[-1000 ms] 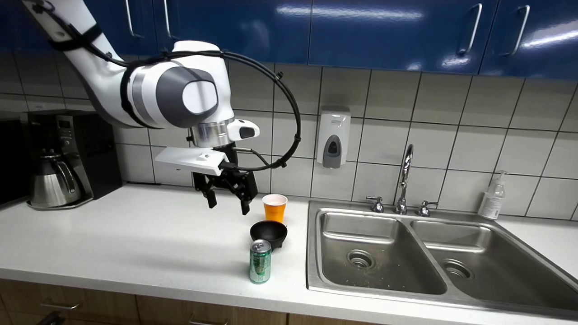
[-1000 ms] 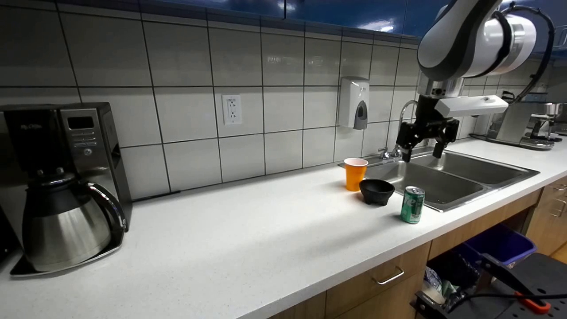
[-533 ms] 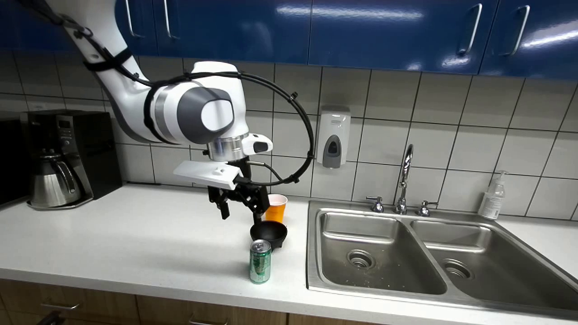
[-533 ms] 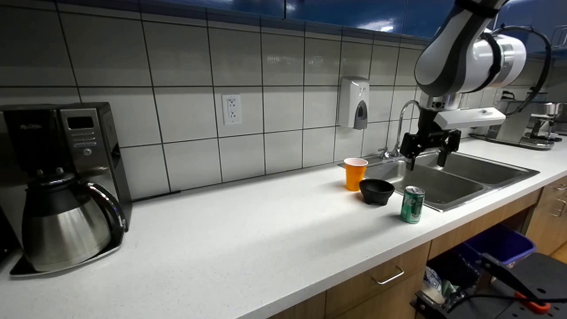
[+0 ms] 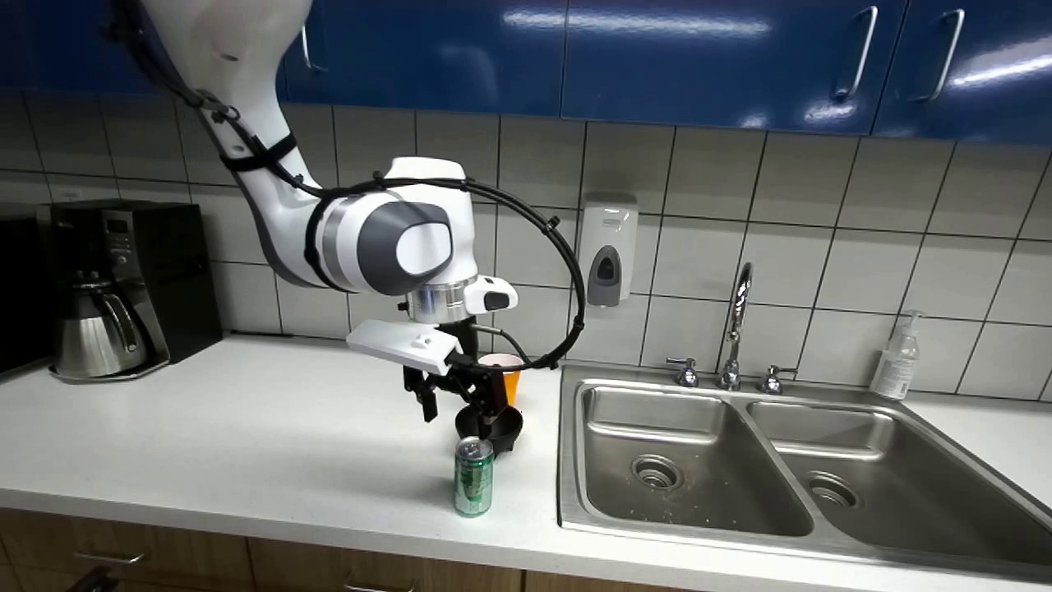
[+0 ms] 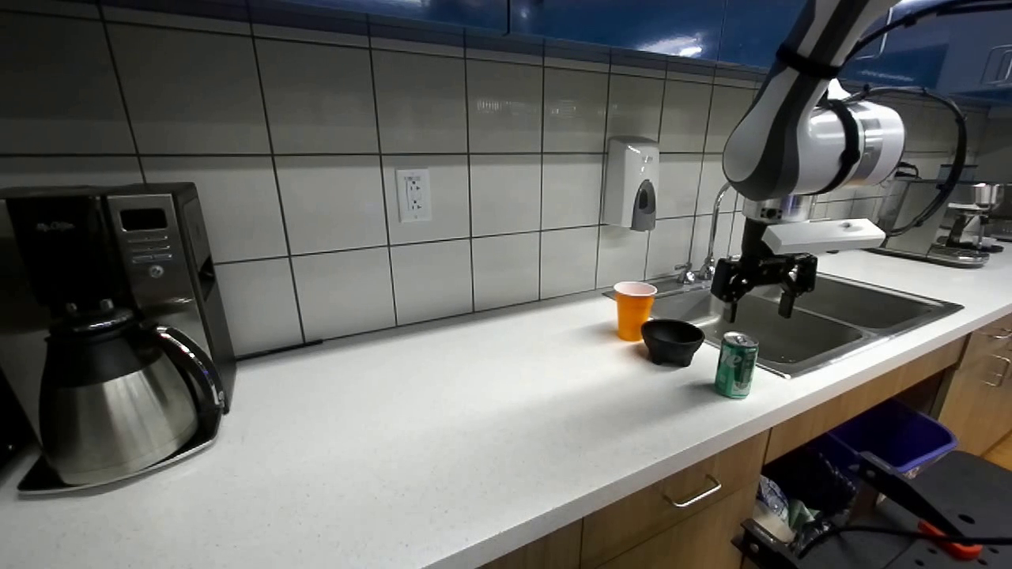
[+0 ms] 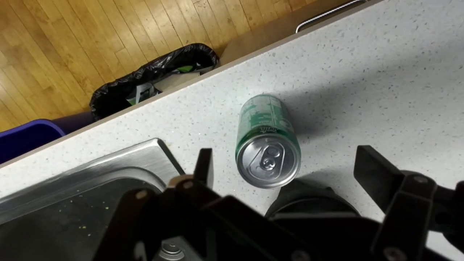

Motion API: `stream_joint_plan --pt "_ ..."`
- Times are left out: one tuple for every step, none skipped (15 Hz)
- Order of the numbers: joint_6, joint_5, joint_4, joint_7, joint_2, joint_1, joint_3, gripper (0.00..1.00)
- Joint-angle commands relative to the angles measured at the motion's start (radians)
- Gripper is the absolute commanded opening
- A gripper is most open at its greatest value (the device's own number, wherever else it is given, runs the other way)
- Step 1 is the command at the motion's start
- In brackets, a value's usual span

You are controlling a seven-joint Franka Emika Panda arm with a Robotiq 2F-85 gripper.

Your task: Pick up the green can and put it in the black bowl

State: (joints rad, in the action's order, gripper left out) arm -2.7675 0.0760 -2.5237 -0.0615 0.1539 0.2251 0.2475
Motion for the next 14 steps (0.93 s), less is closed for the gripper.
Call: stream_joint_plan --pt "-0.005 -0.05 0.067 -0.044 0.086 0.024 -0.015 1.0" --pt "-0.003 -0.055 0.079 -0.044 0.102 0.026 -0.016 1.0" --pt "-0.002 -0.059 0.091 -0.045 0.12 0.028 -0.018 1.0" --pt "-0.001 -0.062 0.103 -0.043 0.136 0.03 -0.018 1.0" --pt "0.0 -0.065 0.113 -0.044 0.152 0.032 -0.02 1.0" --pt "0.003 -0.067 0.125 -0.043 0.167 0.034 -0.021 1.0" --pt "0.002 -0.066 0.134 -0.041 0.181 0.035 -0.021 1.0" --pt "0.004 -0.066 0.144 -0.041 0.194 0.038 -0.023 1.0" --pt "0.005 -0.062 0.152 -0.036 0.207 0.038 -0.021 1.0" --pt "0.005 -0.06 0.161 -0.035 0.22 0.038 -0.021 1.0" --pt "0.007 -0.062 0.169 -0.036 0.23 0.041 -0.024 1.0" --pt "0.008 -0.062 0.176 -0.034 0.241 0.041 -0.025 1.0" --pt "0.009 -0.065 0.184 -0.037 0.25 0.043 -0.03 1.0" --pt "0.01 -0.067 0.19 -0.039 0.259 0.045 -0.034 1.0"
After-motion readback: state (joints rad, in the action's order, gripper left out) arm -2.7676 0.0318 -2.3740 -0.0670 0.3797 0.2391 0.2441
